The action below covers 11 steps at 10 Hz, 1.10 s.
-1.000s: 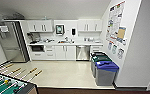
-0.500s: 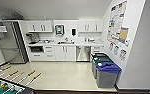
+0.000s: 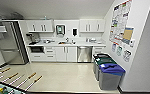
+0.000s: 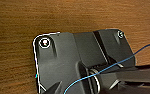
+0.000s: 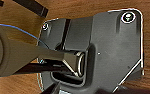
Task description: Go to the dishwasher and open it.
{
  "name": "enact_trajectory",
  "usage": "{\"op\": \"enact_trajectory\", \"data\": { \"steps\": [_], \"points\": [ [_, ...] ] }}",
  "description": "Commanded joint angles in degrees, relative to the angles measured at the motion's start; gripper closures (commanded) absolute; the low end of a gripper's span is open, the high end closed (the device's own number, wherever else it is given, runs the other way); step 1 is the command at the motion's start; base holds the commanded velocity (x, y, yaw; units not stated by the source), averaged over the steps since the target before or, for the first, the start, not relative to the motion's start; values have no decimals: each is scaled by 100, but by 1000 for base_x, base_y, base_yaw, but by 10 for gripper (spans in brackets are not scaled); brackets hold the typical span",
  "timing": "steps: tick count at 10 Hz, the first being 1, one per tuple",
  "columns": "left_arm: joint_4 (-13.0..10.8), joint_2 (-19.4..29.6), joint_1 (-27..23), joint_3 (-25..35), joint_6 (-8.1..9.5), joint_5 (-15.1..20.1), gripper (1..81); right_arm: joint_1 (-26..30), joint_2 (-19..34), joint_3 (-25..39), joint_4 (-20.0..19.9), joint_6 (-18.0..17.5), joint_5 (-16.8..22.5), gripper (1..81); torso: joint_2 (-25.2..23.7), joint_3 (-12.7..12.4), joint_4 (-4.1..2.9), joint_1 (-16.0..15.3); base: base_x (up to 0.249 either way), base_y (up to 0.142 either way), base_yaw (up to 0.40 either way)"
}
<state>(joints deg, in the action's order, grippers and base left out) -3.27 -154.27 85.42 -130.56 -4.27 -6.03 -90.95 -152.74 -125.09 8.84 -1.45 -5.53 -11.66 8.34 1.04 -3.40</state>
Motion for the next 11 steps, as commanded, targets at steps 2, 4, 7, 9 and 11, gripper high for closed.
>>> {"op": "enact_trajectory", "data": {
  "steps": [2, 4, 7, 9, 11],
  "points": [
    [-25, 124, -302, 48, 14, 261, 10, 257, 127, 65, 83, 31, 290, 10, 0, 0, 0, 2, 123, 78, 0],
    [-25, 124, -302, 48, 14, 261, 10, 257, 127, 65, 83, 31, 290, 10, -2, 0, 0, 2, 123, 77, 0],
    [-34, 107, -302, 48, 14, 261, 10, 257, 127, 73, 83, 31, 290, 10, 0, 0, 0, 2, 123, 20, 0],
    [-34, 115, -302, 48, 14, 252, 10, 257, 126, 73, 83, 31, 290, 10, -2, 0, 0, 5, 123, 0, 0],
    [-34, 115, -302, 48, 14, 252, 10, 257, 118, 65, 83, 31, 290, 10, -2, 0, 0, 2, 123, 0, 0]
  ]
}}
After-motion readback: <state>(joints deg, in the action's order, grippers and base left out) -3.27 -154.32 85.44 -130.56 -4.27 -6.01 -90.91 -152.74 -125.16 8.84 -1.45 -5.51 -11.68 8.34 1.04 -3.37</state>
